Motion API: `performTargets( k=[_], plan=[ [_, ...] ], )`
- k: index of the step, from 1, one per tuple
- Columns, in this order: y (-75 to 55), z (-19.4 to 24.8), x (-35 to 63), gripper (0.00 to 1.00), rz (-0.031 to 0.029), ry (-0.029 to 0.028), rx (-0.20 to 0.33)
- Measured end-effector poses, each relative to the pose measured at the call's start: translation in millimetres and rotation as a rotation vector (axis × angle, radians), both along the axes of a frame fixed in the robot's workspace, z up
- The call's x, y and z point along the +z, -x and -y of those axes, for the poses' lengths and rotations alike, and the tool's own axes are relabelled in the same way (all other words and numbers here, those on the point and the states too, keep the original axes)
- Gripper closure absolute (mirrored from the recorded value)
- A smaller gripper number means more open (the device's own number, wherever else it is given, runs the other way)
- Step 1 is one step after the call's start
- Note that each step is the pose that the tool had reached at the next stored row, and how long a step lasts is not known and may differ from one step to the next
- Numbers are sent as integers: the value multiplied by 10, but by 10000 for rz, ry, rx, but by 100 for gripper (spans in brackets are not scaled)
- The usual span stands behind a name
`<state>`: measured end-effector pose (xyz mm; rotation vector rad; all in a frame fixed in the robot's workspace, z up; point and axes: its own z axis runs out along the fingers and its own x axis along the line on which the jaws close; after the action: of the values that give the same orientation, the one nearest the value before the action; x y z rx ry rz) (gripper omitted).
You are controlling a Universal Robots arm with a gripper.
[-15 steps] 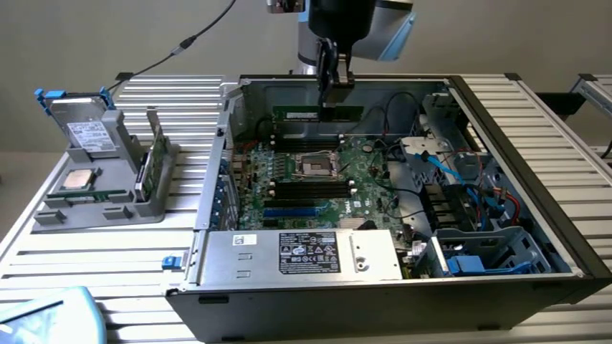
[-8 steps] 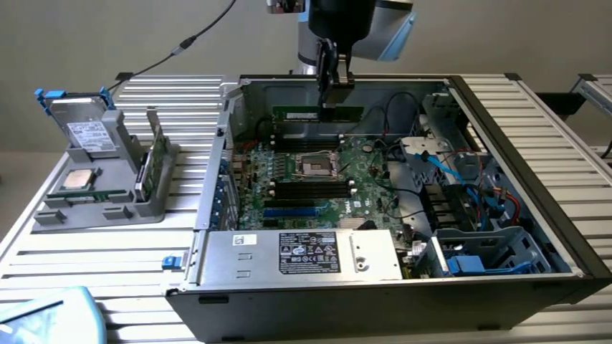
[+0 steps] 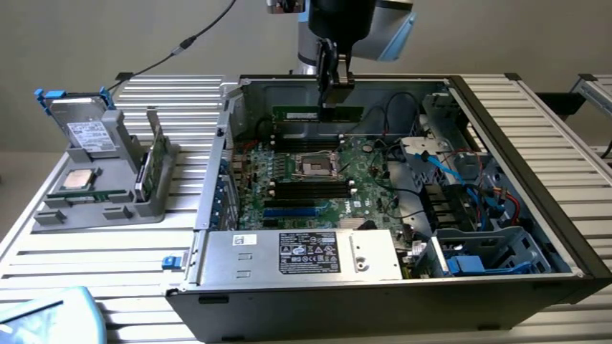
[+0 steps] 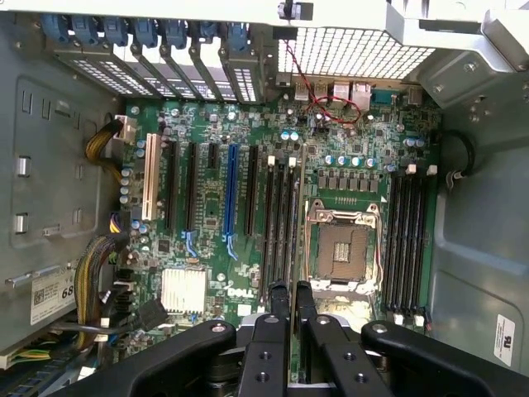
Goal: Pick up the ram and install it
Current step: 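Insert the ram into the slot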
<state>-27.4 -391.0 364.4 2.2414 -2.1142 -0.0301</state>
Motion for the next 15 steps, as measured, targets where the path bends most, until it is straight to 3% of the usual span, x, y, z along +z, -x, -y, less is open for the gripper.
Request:
performTargets(
  k=[8, 15],
  plan=[
    [0, 0, -111, 86, 0, 69, 9],
    [0, 0, -238, 86, 1, 87, 36]
  ],
)
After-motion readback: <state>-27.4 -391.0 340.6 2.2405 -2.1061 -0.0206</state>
